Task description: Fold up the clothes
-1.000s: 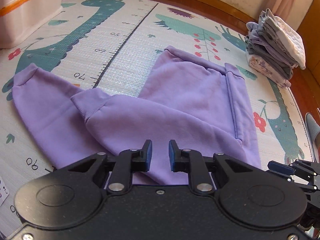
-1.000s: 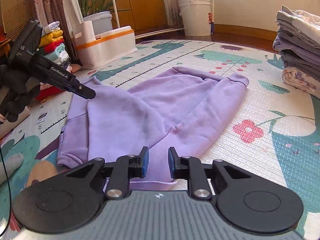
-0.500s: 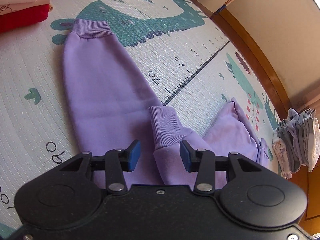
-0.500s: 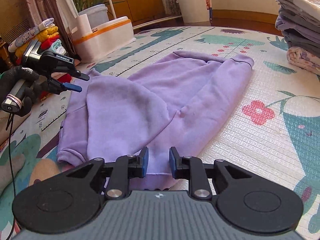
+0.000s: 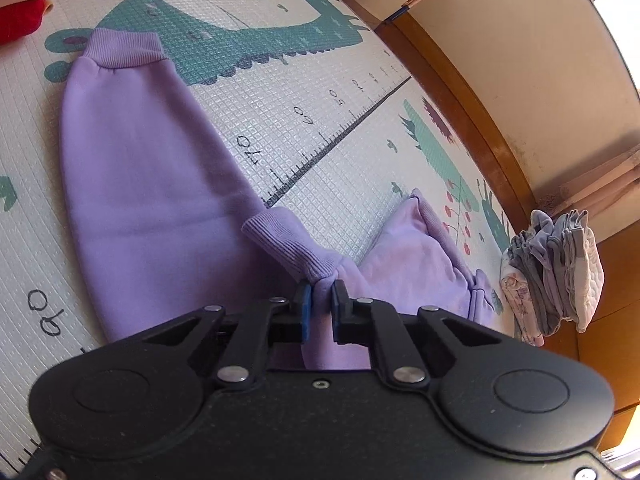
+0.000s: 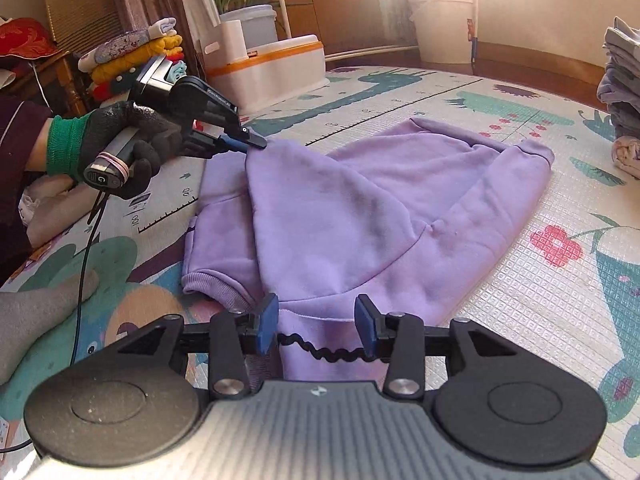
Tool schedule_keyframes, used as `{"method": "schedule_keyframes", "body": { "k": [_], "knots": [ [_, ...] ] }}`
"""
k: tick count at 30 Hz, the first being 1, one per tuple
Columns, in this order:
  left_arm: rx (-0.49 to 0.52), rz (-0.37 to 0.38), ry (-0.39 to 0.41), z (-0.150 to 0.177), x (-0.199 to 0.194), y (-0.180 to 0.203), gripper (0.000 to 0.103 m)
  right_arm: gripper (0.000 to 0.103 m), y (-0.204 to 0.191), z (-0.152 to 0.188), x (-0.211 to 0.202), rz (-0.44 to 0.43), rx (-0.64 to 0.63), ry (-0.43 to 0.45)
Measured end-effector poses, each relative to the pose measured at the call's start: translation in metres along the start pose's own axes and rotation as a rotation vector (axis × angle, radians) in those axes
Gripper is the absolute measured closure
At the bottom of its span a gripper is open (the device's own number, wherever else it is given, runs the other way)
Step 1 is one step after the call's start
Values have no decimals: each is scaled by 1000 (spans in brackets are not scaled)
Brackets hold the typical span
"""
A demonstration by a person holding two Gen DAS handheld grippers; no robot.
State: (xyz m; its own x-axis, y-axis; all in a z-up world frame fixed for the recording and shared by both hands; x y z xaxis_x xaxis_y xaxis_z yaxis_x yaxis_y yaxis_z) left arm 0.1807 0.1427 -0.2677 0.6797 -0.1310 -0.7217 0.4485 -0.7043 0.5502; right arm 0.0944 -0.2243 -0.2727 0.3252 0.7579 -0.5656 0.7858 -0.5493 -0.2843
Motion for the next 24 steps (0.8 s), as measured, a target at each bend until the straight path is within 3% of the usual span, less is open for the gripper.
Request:
{"method": "schedule_keyframes", "body": {
  "k": [10, 20, 24],
  "knots": [
    [147, 145, 98, -19, -27, 107, 97, 54, -27, 12, 23, 138, -109, -83],
    [285, 157, 98, -2, 3, 194, 97, 60, -24, -2, 30, 225, -69, -63],
    [312, 151, 98, 3, 15, 211, 97, 81, -17, 1, 34, 199, 8, -71]
  ]
}}
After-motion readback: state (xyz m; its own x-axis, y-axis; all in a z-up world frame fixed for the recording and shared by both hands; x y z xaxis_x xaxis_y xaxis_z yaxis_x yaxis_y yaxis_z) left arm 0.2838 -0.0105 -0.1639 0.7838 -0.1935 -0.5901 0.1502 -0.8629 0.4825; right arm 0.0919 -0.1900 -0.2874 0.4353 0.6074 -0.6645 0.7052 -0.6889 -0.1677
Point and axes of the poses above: each gripper's, at about its wrist camera, not at the fingertips, and x roughly the way its jaws point, y to its right, z to its underside, the point moved 5 cm from there along x, roughly the way its jaws point, and after that the axes turned 7 degrees about -z, right-handed, at the moved point
